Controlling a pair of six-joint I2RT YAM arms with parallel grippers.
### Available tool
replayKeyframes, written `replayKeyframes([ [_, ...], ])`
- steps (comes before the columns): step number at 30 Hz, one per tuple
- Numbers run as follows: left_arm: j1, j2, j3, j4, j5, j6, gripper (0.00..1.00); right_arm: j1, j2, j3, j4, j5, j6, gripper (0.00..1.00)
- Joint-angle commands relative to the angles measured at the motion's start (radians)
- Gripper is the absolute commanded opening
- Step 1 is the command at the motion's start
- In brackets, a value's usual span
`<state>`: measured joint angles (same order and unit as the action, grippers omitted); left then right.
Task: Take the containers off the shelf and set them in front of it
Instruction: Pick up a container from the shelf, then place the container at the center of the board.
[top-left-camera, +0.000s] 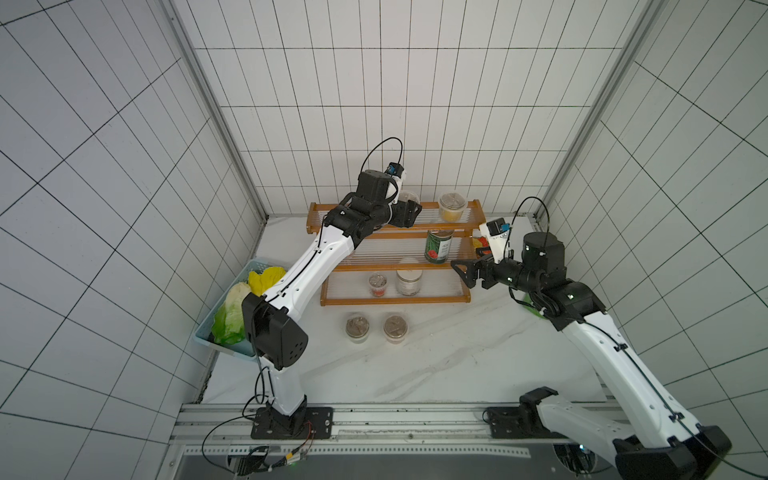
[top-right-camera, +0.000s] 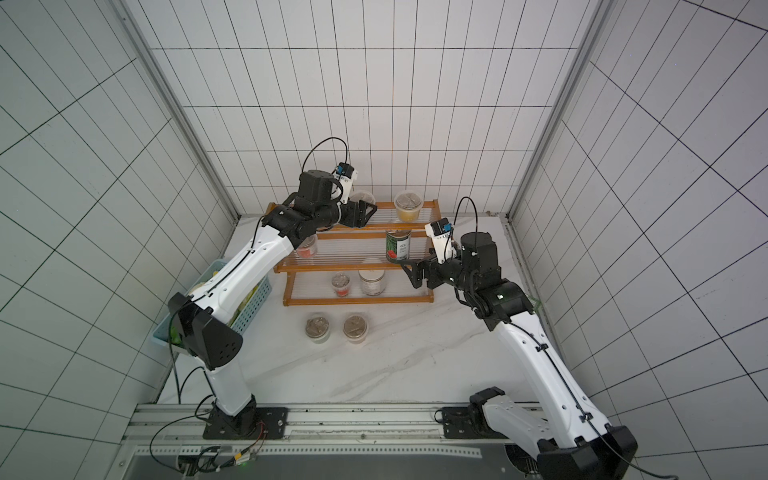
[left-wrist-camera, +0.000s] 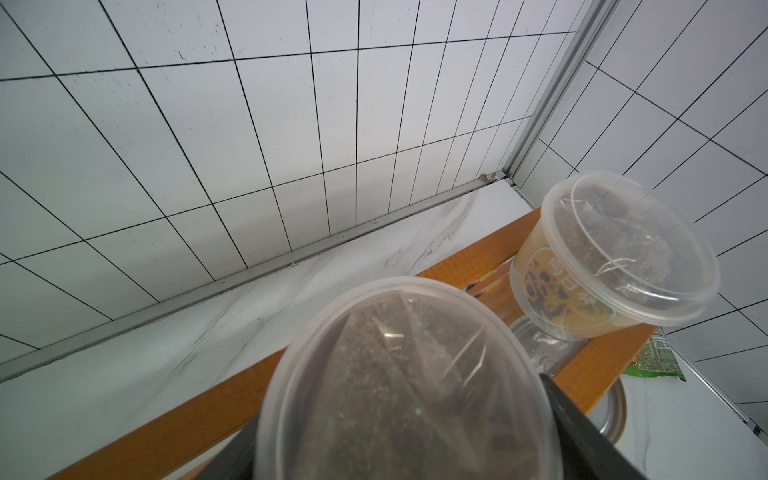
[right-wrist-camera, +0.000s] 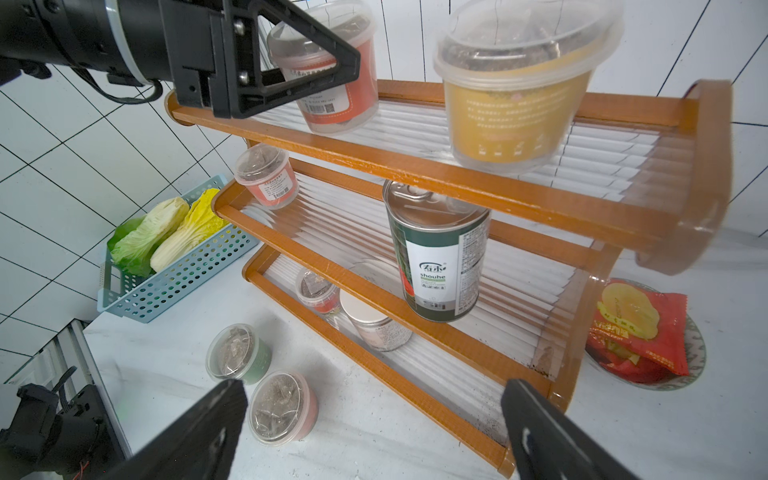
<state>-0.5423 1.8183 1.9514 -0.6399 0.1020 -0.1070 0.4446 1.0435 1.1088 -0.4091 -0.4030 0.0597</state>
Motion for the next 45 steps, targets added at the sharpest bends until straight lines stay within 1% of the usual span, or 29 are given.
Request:
replayKeyframes([
  [1, -0.014, -0.099, -0.028, 0.034, -0.017, 0.019, 0.77, -0.002, -0.004, 0.038, 0.011, 0.01, -0.009, 0.99],
  [6, -0.072, -0.239, -0.118, -0.002, -0.067, 0.016, 0.77, -0.003, -0.007, 0.038, 0.01, 0.017, -0.011, 0.99],
  [8, -0.113, -0.316, -0.197, -0.01, -0.082, 0.0, 0.77, -0.004, -0.012, 0.036, 0.007, 0.024, -0.014, 0.99],
  [11, -0.21, -0.448, -0.383, 0.017, -0.118, -0.057, 0.77, -0.012, -0.02, 0.033, -0.002, 0.034, -0.021, 0.99],
  [15, -0.378, -0.58, -0.645, 0.094, -0.232, -0.171, 0.77, -0.023, -0.037, 0.03, -0.036, 0.095, -0.047, 0.99],
  [18, -0.483, -0.626, -0.8, 0.177, -0.332, -0.242, 0.77, -0.038, -0.065, 0.021, -0.075, 0.174, -0.07, 0.99],
  [20, -0.515, -0.632, -0.879, 0.223, -0.343, -0.294, 0.77, -0.049, -0.091, 0.004, -0.092, 0.239, -0.07, 0.99],
  [22, -0.548, -0.625, -0.956, 0.294, -0.357, -0.358, 0.74, -0.059, -0.123, -0.018, -0.107, 0.295, -0.07, 0.99],
  [24, -0.596, -0.587, -0.991, 0.344, -0.411, -0.385, 0.73, -0.062, -0.149, -0.041, -0.112, 0.336, -0.069, 0.99],
  [27, -0.64, -0.503, -0.996, 0.342, -0.447, -0.451, 0.73, -0.068, -0.179, -0.065, -0.12, 0.357, -0.063, 0.99],
  [30, -0.677, -0.424, -1.015, 0.405, -0.487, -0.47, 0.73, -0.07, -0.198, -0.081, -0.133, 0.365, -0.06, 0.99],
  [34, -0.685, -0.312, -1.015, 0.448, -0.547, -0.481, 0.73, -0.07, -0.219, -0.092, -0.145, 0.38, -0.054, 0.99],
  [37, -0.685, -0.256, -1.032, 0.528, -0.569, -0.461, 0.73, -0.07, -0.227, -0.09, -0.152, 0.385, -0.057, 0.99],
  [42, -0.683, -0.141, -1.012, 0.616, -0.593, -0.411, 0.74, -0.071, -0.226, -0.084, -0.159, 0.384, -0.06, 0.99],
  [45, -0.671, -0.085, -1.014, 0.668, -0.585, -0.402, 0.74, -0.072, -0.226, -0.08, -0.16, 0.39, -0.065, 0.99],
])
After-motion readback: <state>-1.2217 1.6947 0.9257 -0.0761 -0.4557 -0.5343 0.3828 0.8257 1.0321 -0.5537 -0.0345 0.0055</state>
